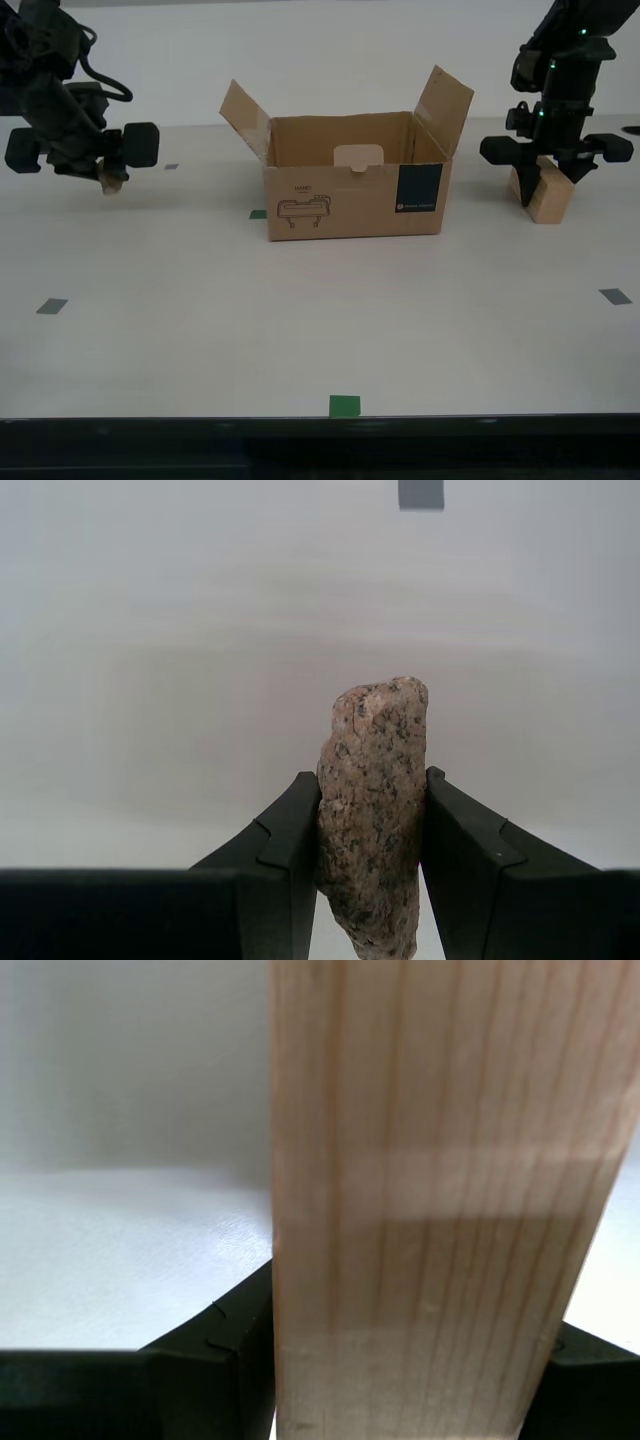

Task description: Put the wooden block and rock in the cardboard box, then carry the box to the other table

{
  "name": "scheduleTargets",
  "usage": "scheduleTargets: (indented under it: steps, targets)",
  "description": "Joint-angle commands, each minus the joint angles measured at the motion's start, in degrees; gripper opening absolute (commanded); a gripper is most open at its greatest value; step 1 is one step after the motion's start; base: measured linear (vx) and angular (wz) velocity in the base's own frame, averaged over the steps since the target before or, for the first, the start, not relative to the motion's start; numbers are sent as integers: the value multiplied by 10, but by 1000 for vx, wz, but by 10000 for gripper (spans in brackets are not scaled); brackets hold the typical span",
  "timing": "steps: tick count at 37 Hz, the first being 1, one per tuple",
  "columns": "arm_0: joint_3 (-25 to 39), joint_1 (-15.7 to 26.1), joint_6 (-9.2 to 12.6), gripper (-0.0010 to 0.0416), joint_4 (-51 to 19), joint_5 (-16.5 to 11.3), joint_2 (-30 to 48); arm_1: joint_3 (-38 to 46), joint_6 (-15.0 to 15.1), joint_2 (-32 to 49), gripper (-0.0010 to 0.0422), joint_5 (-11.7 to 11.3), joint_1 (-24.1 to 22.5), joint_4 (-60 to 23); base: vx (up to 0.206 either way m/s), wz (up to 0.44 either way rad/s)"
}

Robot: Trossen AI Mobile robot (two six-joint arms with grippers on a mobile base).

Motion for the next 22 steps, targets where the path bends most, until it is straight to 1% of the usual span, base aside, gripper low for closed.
scheduleTargets:
  steps: [1,11,14,17,18,20,22]
  targets:
    - [2,0,1,0,-8,1,-16,1,10,-21,-1,1,0,-7,0,0]
    - [2,0,1,0,-19,1,-83,1,20,-74,-1,4,-3,-38,0,0]
    - [2,0,2,0,-20,1,-106,1,21,-95,-1,24,-3,-45,0,0]
    - [2,0,2,-1,-20,1,-132,1,21,-119,-1,62,-3,-44,0,0]
    - [2,0,2,0,-20,1,-141,1,21,-127,-1,71,-3,-44,0,0]
    - [2,1,2,-1,-20,-6,-157,1,19,-143,-1,76,-6,-43,0,0]
    - [2,1,2,-1,-20,-26,-174,1,19,-159,-1,75,-8,-43,0,0]
